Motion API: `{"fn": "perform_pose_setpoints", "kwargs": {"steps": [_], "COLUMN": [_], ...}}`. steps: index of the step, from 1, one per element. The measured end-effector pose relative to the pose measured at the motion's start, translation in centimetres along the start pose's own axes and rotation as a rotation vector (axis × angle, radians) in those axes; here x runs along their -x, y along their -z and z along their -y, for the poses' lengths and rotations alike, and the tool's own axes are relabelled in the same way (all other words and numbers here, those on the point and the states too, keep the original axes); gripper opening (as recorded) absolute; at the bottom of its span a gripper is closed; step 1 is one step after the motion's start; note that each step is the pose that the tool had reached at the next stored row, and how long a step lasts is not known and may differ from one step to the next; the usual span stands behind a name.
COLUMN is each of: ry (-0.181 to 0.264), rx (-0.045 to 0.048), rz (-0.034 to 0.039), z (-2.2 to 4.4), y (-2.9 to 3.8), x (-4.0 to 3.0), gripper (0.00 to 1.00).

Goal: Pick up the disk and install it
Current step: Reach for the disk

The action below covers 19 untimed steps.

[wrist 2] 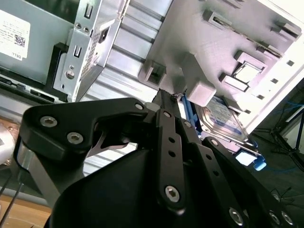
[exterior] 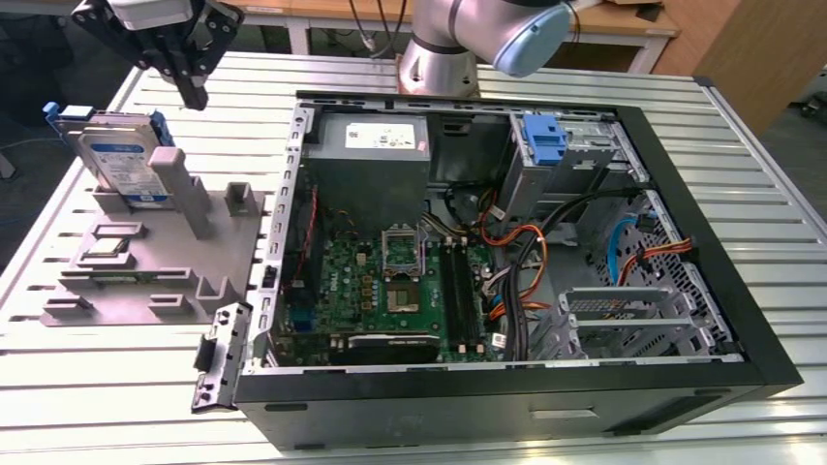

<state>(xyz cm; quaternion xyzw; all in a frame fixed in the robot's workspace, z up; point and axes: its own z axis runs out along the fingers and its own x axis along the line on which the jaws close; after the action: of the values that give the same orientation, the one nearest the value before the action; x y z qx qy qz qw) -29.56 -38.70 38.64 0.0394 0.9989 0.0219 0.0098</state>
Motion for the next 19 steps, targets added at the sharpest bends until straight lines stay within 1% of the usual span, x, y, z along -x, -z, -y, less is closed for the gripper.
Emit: {"fn": "perform_pose_setpoints", "kwargs": {"steps": [1, 2, 3, 7, 10, 19], "ry": [-0.001, -0.002, -0.006, -0.006, -0.006, -0.006], "rx": [-0.0004, -0.0008, -0.0021, -0.0020, -0.0020, -0.0019], "rz": [-0.0053, -0.0126, -0.0276, -0.0276, -0.0276, -0.0276], "z": [-0.08, -0.13, -0.30, -0.50, -0.55, -0.54], "y": [-0.03, -0.07, -0.16, -0.21, -0.22, -0.23], "x": [0.00, -0.01, -0.31, -1.36, -1.84, -2.04], "gripper": [0.10, 0.10, 0.10, 0.10, 0.10, 0.10]}}
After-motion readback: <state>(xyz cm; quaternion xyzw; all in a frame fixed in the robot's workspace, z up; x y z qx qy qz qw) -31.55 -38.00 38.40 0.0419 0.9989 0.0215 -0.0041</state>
